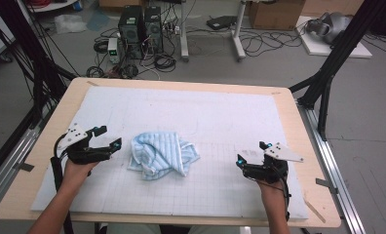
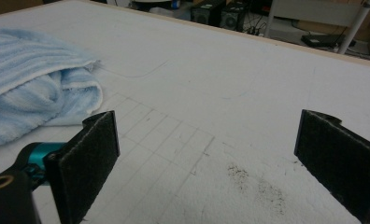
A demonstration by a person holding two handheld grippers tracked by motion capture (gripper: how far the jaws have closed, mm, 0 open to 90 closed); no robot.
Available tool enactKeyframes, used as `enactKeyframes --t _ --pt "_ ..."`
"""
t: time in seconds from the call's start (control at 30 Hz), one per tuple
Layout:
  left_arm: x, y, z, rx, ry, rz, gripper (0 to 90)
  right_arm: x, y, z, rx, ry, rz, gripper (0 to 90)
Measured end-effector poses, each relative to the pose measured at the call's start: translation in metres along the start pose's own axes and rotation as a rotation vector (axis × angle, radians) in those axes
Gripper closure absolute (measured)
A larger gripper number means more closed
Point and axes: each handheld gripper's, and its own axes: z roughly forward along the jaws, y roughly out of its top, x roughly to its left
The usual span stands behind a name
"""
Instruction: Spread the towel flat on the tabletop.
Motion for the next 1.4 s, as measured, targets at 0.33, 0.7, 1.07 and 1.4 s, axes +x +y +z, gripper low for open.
enactKeyframes --t 0.33,0.7,1.07,1.4 --pt "-0.001 0.000 0.003 0.006 -0.007 0.000 19.1 0.001 -0.001 0.000 0.004 0.004 0.005 5.8" --pt "-0.008 0.003 0.007 0.010 -0.035 0.010 19.2 0.004 -0.002 0.008 0.024 0.044 0.005 5.8" --pt "-0.032 0.002 0.021 0.071 -0.166 0.041 24.2 0.014 -0.001 0.014 0.055 0.067 -0.016 6.0" --pt "-0.058 -0.006 0.053 0.236 -0.126 0.085 20.0 0.016 -0.001 0.018 0.063 0.078 -0.014 5.9"
